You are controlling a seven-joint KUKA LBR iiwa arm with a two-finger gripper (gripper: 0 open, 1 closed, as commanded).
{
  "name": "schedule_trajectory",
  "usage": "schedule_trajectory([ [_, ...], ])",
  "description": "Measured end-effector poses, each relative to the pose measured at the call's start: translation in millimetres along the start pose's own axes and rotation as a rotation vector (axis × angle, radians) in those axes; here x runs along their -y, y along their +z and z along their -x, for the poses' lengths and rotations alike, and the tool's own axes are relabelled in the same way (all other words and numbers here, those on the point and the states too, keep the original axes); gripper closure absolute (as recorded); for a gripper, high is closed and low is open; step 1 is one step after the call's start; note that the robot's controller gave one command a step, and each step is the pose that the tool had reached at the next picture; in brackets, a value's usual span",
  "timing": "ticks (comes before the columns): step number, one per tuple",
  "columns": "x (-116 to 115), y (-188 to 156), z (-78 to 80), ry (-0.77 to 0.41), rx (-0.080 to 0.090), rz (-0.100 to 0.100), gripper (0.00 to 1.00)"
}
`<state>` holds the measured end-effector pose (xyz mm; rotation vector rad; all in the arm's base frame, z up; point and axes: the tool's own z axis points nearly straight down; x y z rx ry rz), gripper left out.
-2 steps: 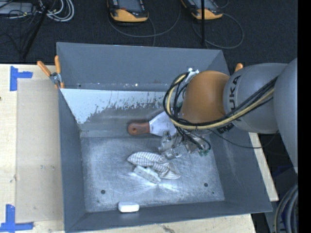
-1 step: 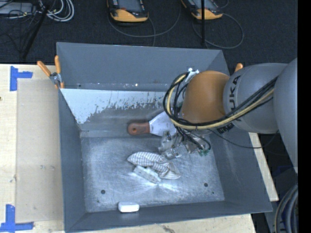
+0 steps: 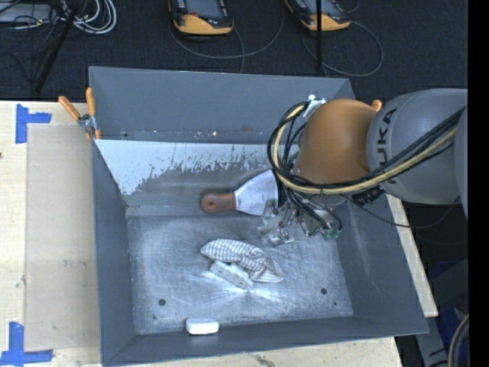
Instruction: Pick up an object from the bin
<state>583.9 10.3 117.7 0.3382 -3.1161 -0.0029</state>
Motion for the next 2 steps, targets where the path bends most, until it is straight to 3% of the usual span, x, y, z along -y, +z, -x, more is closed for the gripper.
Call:
schedule_trajectory([
  [1, 15.3, -10.4, -19.0, 0.015, 0.019, -0.005, 1.00],
  [2, 16.9, 4.8, -27.4, 0.089, -0.003, 0.001, 1.00],
])
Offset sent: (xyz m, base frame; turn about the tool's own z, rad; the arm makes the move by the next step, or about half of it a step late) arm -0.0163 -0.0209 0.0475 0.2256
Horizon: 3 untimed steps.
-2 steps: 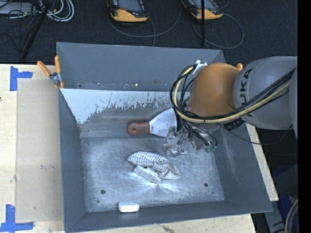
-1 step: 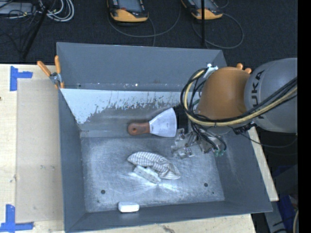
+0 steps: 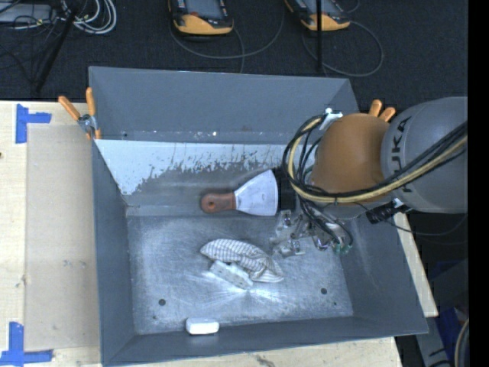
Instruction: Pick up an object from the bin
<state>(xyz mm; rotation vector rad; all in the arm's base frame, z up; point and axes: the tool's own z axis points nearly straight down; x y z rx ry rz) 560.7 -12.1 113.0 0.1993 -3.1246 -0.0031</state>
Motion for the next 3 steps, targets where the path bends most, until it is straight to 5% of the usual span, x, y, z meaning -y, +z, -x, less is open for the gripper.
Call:
schedule_trajectory([
  [1, 3.6, -22.0, 10.8, -0.012, 0.014, -0.003, 1.00],
  [2, 13.4, -13.8, 8.9, -0.007, 0.009, -0.002, 0.00],
  [3, 13.0, -13.9, 9.0, -0.009, 0.010, -0.002, 0.00],
])
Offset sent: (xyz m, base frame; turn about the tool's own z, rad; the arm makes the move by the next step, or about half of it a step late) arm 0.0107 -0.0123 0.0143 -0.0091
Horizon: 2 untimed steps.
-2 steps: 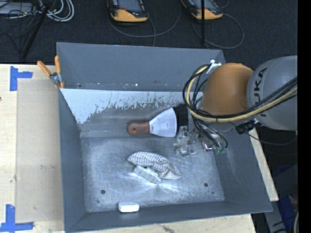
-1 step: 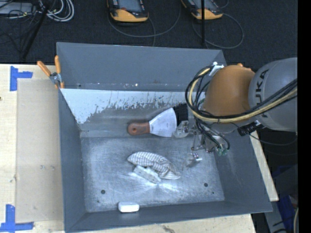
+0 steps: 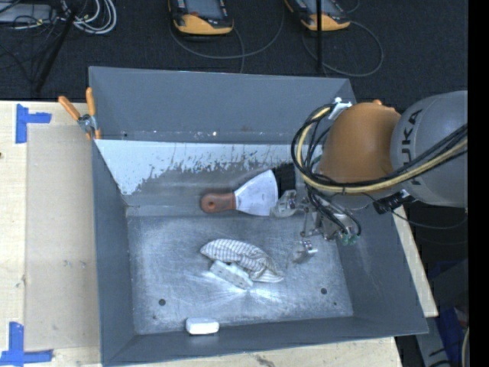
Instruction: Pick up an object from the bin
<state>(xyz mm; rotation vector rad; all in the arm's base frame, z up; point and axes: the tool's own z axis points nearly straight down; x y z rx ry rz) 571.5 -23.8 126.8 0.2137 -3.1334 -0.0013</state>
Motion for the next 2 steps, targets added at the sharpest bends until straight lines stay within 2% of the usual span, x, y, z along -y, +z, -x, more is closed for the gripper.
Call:
schedule_trajectory([
  [1, -56.5, 44.1, 3.8, -0.144, -0.004, 0.000, 1.00],
  [2, -56.5, 44.1, 3.8, -0.144, -0.003, 0.000, 1.00],
])
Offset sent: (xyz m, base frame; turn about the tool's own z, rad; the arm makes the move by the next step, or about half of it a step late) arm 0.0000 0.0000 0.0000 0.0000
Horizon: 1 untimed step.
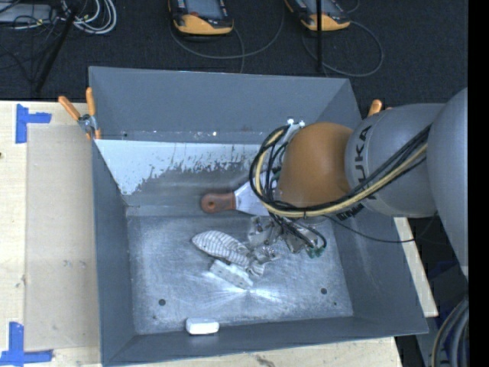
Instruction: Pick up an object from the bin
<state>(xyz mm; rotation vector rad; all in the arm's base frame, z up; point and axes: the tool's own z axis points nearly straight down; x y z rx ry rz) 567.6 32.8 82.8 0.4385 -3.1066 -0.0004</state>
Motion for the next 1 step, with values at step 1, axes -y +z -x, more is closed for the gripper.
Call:
schedule_trajectory([
  [1, 23.5, -150.8, -0.3, 0.001, 0.009, -0.002, 1.00],
])
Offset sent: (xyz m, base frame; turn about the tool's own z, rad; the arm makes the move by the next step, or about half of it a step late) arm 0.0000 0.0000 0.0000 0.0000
